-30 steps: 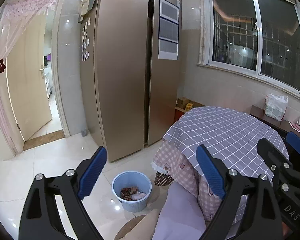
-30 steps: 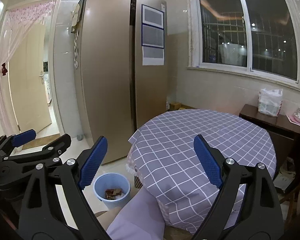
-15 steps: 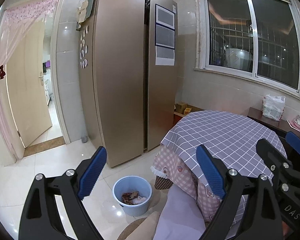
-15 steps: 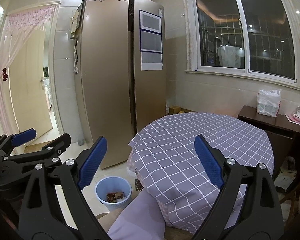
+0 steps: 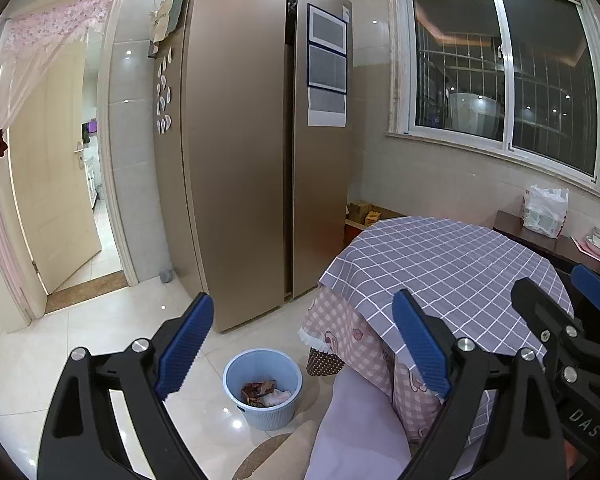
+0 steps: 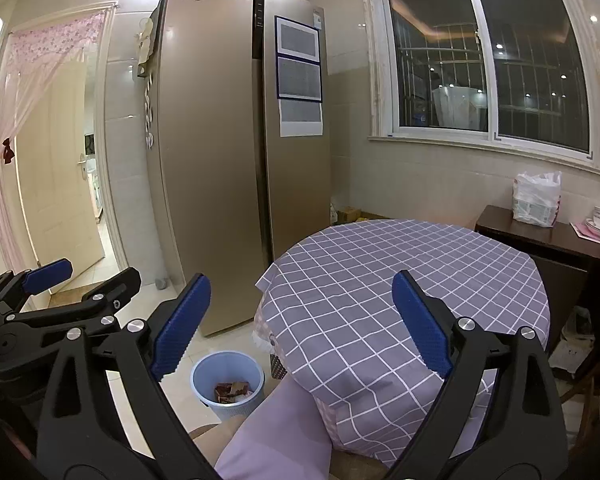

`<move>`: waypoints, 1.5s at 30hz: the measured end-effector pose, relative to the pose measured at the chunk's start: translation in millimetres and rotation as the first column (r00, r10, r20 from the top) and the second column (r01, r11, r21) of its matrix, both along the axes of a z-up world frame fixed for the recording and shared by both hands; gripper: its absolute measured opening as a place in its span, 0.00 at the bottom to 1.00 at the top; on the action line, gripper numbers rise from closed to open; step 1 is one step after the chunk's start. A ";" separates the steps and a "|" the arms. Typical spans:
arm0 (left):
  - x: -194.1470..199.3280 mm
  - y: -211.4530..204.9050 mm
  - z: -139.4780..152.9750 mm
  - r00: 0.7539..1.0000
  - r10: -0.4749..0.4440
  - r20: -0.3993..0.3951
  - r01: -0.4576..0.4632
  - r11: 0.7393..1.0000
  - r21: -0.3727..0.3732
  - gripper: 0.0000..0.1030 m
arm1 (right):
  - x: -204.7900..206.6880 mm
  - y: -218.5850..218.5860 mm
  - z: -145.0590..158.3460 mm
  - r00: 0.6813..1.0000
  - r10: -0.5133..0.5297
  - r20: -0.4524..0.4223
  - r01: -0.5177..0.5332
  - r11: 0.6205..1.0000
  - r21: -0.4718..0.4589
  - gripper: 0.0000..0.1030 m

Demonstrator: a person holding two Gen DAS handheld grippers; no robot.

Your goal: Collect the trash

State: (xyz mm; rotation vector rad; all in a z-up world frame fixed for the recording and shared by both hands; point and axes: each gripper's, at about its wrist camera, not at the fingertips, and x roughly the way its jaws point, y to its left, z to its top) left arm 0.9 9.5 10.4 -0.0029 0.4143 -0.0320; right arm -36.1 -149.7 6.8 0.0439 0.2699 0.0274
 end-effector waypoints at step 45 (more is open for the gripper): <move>3.4 4.3 -3.4 1.000 0.006 -0.016 -0.006 1.000 0.005 0.86 | 7.2 -4.5 -6.3 0.999 0.028 -0.035 -0.028 1.000 0.004 0.89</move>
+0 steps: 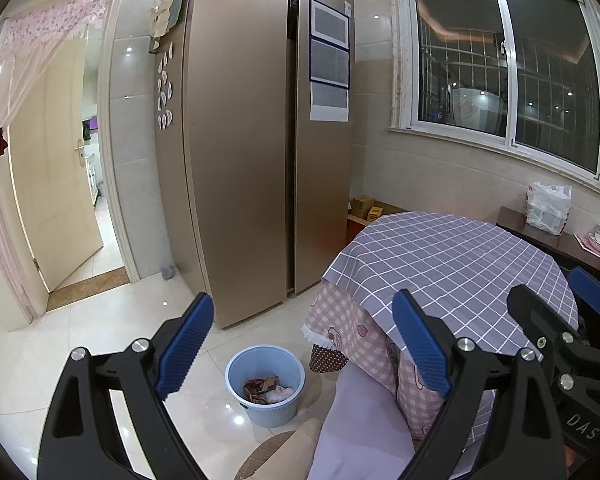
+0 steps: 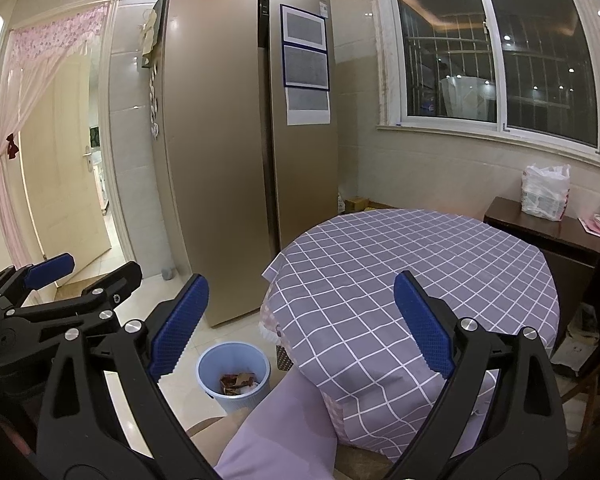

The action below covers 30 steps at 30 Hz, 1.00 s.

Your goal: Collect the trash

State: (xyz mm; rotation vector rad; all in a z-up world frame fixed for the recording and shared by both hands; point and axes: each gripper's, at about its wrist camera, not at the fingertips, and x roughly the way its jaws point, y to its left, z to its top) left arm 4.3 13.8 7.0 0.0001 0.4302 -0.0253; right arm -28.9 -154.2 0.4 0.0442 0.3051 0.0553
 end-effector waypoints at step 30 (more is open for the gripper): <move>0.0 1.6 -0.7 1.000 -0.009 -0.003 0.009 1.000 -0.002 0.86 | -0.7 -2.9 -0.1 1.000 -0.003 0.001 0.003 1.000 -0.001 0.90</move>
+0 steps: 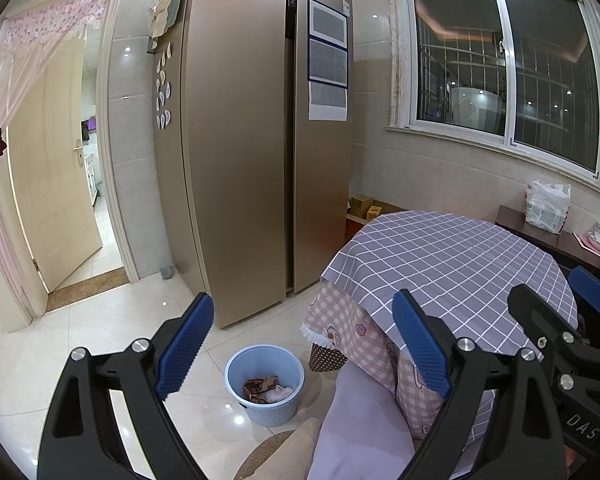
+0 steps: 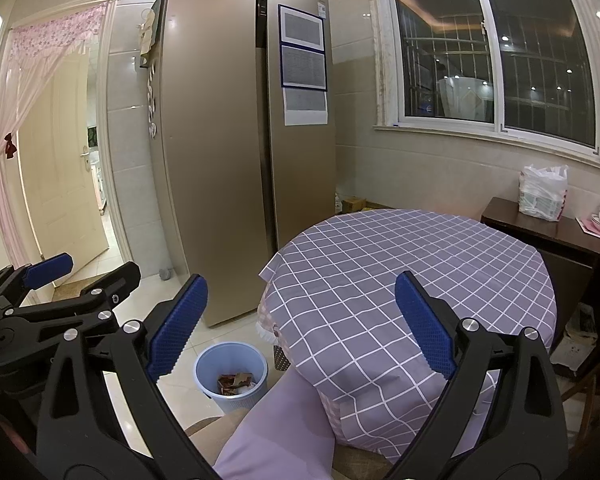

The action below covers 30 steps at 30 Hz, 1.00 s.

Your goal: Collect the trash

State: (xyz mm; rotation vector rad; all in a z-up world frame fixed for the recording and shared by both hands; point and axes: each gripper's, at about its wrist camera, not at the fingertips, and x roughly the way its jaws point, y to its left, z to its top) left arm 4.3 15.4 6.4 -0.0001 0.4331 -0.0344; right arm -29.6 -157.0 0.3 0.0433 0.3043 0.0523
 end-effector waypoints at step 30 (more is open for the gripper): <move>2.9 2.7 1.7 1.000 -0.011 -0.017 0.011 1.000 0.007 0.86 | -1.6 2.4 -2.9 1.000 -0.008 -0.014 0.008 1.000 0.006 0.92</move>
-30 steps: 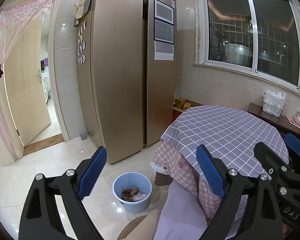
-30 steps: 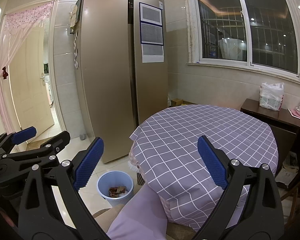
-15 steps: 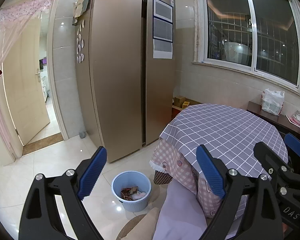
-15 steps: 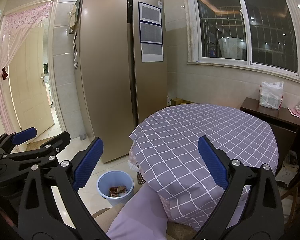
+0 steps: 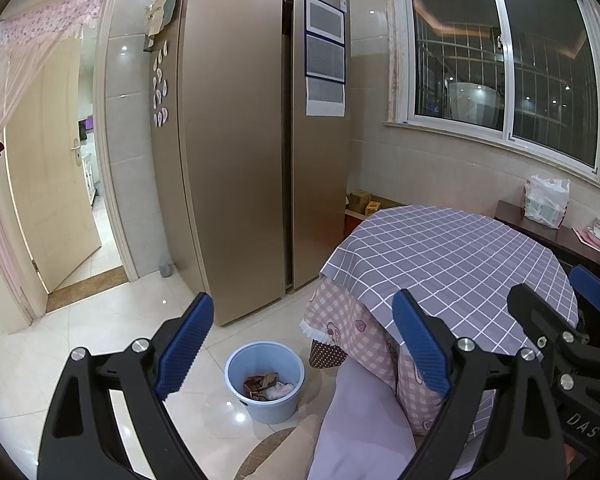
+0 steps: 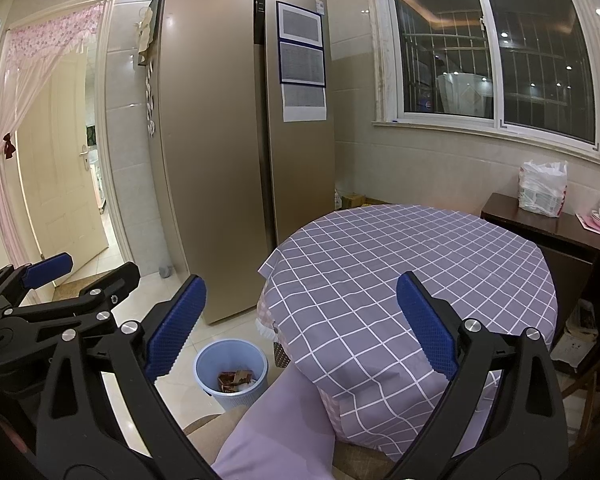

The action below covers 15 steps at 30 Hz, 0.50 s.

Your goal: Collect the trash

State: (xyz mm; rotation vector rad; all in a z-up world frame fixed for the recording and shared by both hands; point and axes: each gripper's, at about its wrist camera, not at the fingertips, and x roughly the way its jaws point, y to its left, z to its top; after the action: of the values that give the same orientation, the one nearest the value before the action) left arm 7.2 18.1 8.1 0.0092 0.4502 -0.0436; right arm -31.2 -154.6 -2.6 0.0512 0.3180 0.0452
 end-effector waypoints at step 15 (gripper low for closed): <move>0.3 2.4 -4.9 1.000 0.000 -0.005 0.000 1.000 0.000 0.86 | -1.0 -0.5 -2.0 1.000 0.001 -0.006 -0.001 1.000 0.005 0.92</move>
State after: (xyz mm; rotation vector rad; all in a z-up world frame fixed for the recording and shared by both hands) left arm 7.5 20.5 3.2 0.0090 0.4553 -0.0441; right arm -32.2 -155.2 -4.6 0.0557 0.3238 0.0470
